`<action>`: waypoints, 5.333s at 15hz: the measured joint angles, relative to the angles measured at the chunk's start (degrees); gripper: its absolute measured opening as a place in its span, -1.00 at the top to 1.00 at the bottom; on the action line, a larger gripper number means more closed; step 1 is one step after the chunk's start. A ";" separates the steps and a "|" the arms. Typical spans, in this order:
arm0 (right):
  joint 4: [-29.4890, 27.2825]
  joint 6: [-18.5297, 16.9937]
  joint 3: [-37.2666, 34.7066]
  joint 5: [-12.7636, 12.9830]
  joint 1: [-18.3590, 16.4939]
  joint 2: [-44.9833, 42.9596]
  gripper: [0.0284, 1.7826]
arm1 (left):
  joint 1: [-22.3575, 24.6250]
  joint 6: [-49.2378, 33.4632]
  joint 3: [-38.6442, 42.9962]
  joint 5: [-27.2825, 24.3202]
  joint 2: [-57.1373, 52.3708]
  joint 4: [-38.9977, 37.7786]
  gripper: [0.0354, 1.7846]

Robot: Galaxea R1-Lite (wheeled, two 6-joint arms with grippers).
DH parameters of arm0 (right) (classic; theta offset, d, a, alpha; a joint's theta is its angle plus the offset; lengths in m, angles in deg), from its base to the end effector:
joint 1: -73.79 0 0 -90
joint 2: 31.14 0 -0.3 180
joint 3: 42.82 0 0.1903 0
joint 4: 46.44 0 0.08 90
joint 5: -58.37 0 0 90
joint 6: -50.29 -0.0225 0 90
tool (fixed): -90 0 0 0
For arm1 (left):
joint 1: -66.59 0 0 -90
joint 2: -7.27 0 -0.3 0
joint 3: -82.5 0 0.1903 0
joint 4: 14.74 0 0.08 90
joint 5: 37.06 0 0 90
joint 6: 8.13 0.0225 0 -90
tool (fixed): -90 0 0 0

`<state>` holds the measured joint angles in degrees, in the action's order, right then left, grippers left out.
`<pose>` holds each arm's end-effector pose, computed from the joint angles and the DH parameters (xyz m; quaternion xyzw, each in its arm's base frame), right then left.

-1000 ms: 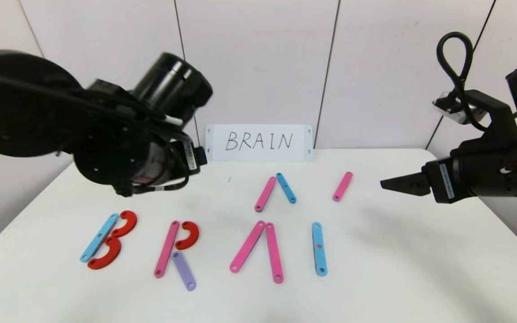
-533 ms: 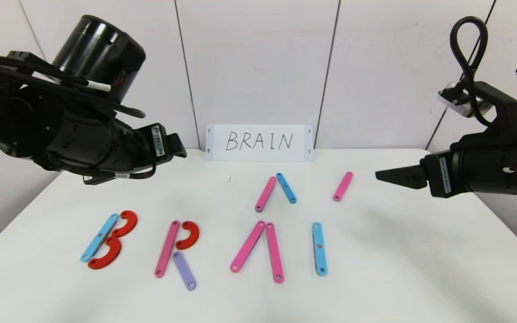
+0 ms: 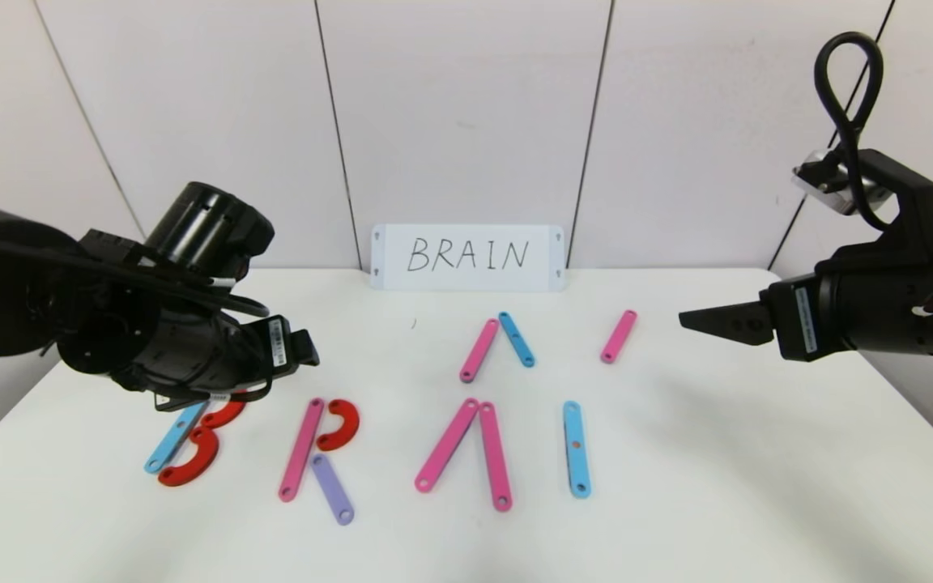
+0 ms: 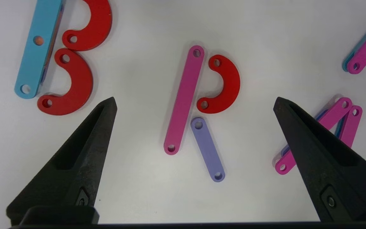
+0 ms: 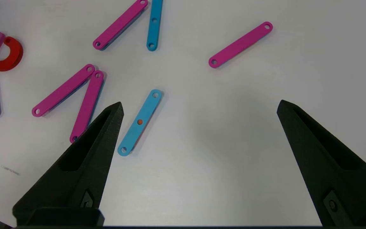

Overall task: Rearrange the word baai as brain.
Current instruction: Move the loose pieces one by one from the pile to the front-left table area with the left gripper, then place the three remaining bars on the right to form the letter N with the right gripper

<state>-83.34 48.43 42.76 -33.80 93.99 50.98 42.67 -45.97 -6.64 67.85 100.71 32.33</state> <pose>0.2196 0.0817 0.2522 -0.0298 0.2871 0.1811 0.9401 0.2503 -0.1047 0.2057 -0.1550 0.4096 0.0656 0.8966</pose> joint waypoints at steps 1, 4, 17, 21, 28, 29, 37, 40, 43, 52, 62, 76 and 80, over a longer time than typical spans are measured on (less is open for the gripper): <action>-0.05 0.02 -0.02 0.00 0.00 0.05 -0.91 | -0.11 1.22 2.60 -1.51 -1.08 -2.34 -0.93; -0.16 0.29 -0.06 -0.04 0.02 0.10 -0.91 | 0.11 7.91 11.67 -8.87 -6.36 -9.95 -0.93; -0.02 0.38 -0.99 -0.02 1.40 0.24 -0.90 | 7.02 21.47 27.27 -21.55 -7.17 -28.66 -0.93; -0.02 0.33 -1.05 0.00 1.46 0.32 -0.91 | 7.17 23.93 27.25 -21.52 -2.99 -32.77 -0.93; 0.00 0.33 -1.05 0.06 1.49 0.68 -0.91 | 6.92 25.61 27.16 -21.80 1.76 -34.99 -0.93; 0.00 0.30 -1.05 0.06 1.49 0.68 -0.90 | 6.84 26.01 27.08 -21.82 2.32 -35.77 -0.93; 0.06 0.30 -1.05 0.20 1.49 0.88 -0.91 | 6.10 28.03 26.99 -21.91 6.61 -40.23 -0.93; 0.06 0.29 -1.05 0.20 1.49 0.95 -0.90 | 5.84 28.00 26.99 -21.91 6.97 -40.27 -0.93; 0.06 0.29 -1.05 0.20 1.49 0.95 -0.90 | 5.24 27.95 26.94 -21.85 7.36 -40.29 -0.93; 0.06 0.38 -1.05 0.16 1.49 0.95 -0.91 | 3.77 27.92 26.83 -21.80 8.29 -40.34 -0.93; -0.02 0.38 -1.22 0.24 1.77 1.07 -0.91 | 3.34 27.93 26.72 -21.74 8.57 -40.38 -0.93; 0.06 0.52 -1.55 0.20 1.90 1.18 -0.91 | 3.33 28.03 26.42 -21.35 8.70 -40.86 -0.93; 0.41 0.13 -1.07 0.30 1.85 1.49 -0.91 | 8.66 29.29 24.54 -20.88 6.62 -43.79 -0.93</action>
<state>-82.92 48.56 41.69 -33.50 95.84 52.47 51.33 -16.67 17.90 46.97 107.33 -11.46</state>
